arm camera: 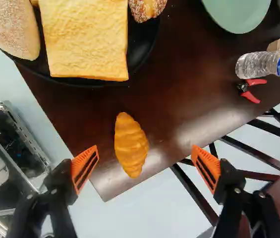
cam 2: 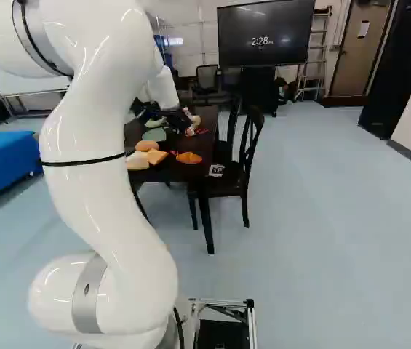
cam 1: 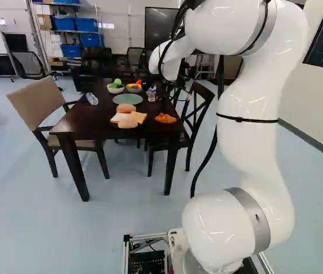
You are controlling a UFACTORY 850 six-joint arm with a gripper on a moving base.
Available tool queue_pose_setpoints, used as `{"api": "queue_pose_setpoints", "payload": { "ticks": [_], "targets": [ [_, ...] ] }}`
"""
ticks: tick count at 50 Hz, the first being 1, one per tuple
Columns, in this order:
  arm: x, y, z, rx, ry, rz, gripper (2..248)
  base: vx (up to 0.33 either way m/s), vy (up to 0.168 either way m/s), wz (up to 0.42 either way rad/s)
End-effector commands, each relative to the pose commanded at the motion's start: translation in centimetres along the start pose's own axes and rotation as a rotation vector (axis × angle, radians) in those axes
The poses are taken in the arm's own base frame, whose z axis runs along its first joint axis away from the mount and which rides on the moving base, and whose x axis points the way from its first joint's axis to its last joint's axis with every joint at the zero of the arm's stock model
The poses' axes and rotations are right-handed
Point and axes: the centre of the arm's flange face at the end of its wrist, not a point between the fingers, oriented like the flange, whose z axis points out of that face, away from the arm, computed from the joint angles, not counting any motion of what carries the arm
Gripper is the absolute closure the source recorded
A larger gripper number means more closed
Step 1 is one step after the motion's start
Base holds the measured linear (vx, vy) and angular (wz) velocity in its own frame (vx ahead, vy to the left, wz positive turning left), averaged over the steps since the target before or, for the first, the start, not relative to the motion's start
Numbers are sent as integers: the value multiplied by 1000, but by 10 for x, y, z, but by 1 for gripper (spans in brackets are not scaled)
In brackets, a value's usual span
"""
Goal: Move the croissant to the empty plate
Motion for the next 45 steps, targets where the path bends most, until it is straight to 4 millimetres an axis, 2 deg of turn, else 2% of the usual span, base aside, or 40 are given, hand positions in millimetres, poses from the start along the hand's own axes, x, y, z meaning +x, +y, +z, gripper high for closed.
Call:
{"api": "queue_pose_setpoints", "payload": {
  "ticks": [45],
  "targets": [
    [-12, 6, 4, 73, -42, 21, 3, 0, 0, 0]
  ]
}}
